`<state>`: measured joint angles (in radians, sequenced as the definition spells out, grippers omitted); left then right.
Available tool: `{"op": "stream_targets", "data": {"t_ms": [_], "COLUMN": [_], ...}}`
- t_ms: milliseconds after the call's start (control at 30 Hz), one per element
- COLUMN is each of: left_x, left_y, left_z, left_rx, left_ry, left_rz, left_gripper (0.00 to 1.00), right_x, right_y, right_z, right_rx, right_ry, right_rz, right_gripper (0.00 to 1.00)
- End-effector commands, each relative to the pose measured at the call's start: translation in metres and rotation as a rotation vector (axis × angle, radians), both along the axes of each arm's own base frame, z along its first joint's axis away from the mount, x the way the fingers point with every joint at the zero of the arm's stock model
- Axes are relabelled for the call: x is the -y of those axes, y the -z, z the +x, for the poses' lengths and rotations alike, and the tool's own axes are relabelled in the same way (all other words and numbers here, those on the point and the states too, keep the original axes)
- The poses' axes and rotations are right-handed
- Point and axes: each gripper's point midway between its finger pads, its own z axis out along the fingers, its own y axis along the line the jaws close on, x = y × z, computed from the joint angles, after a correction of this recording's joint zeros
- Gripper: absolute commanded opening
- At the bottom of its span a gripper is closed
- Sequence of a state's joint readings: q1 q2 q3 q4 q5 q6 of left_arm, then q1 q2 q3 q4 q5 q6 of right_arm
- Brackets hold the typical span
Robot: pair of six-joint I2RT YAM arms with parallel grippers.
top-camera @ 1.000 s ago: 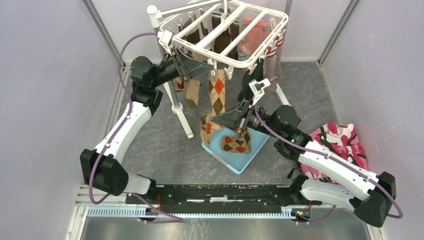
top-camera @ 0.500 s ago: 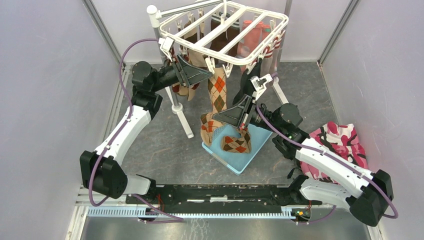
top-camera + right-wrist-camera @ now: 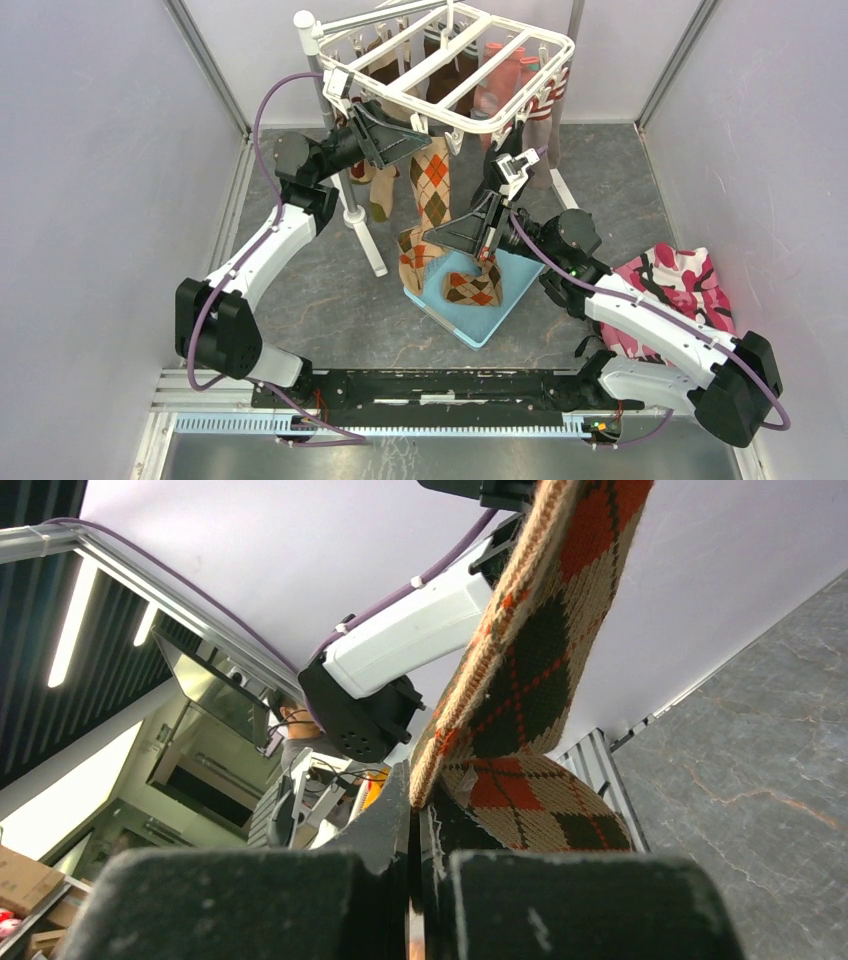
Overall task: Remove the socks clipped to the hanger
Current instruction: Remove the sock from the hanger.
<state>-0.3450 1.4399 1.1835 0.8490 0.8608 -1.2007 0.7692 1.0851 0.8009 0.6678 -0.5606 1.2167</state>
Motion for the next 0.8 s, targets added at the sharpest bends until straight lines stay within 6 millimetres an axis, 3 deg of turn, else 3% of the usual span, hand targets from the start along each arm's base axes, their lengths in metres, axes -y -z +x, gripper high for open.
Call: {"op": "stream_targets", "data": {"t_ms": [0,133,467,767], "left_x": [0.0,0.002,0.002,-0.001], "left_y": [-0.034,-0.033,-0.044,-0.034], "left_z": [-0.001,0.002,0.003,0.005], "left_rx": [0.058,0.058,0.099,0.093], "left_ry": [-0.006,-0.007,-0.003,-0.009], "left_rz": [-0.084,-0.079,-0.088,-0.069], "left_gripper": [1.0,0.99,0.83,0.69], "right_x": [0.004,0.005,0.01,0.013], "right_y": [-0.022,-0.023,-0.022,-0.022], "right_z": [-0.007,-0.006,-0.005,-0.005], "right_rx": [0.045,0.044,0.04,0.042], "right_ry": [-0.033,-0.03,-0.016,-0.01], "right_rz": [0.073,0.078,0.076,0.078], "right_gripper": [0.0,0.0,0.0,0.0]}}
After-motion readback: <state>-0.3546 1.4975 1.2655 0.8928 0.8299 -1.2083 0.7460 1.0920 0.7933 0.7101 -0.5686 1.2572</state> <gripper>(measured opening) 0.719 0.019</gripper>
